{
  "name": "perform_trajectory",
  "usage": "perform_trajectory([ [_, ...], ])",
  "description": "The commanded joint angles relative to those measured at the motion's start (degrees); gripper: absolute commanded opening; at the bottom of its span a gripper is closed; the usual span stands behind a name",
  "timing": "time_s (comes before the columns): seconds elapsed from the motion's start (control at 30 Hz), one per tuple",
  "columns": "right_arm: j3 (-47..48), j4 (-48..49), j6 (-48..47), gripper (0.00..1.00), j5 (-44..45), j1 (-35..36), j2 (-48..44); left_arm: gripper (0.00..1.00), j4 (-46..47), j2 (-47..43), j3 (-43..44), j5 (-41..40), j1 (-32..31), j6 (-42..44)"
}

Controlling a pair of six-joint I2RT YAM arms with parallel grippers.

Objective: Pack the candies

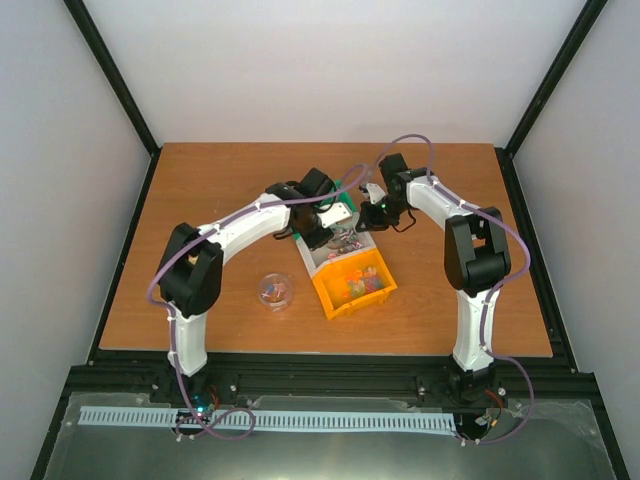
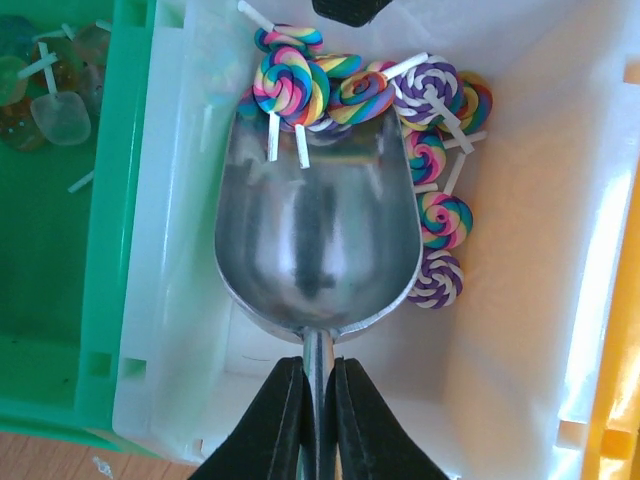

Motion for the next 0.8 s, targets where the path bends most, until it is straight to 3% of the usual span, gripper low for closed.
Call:
perform_trajectory([
  [0.0,-1.21,-0.31,-1.61,0.03,-3.87,1.93,2.48,0.01,8.25,3.39,-4.24,3.53,-0.56,-0.14],
  [0.37,-0.86,-1.80,-2.06,0.03,-3.04,1.57,3.26,0.01,30.42,-7.25,-21.49,11.57,2.25,0.30],
  [0.5,-0.91,-1.94,-2.02,0.03,-2.20,0.77,3.20,0.01,34.83,-11.43,-27.64,13.01,5.00,0.34],
  [0.77,0.54,-2.75,-2.76,0.03,-1.90,0.74,3.88,0.01,38.57,-12.02,-29.28,17.43,6.90,0.21],
])
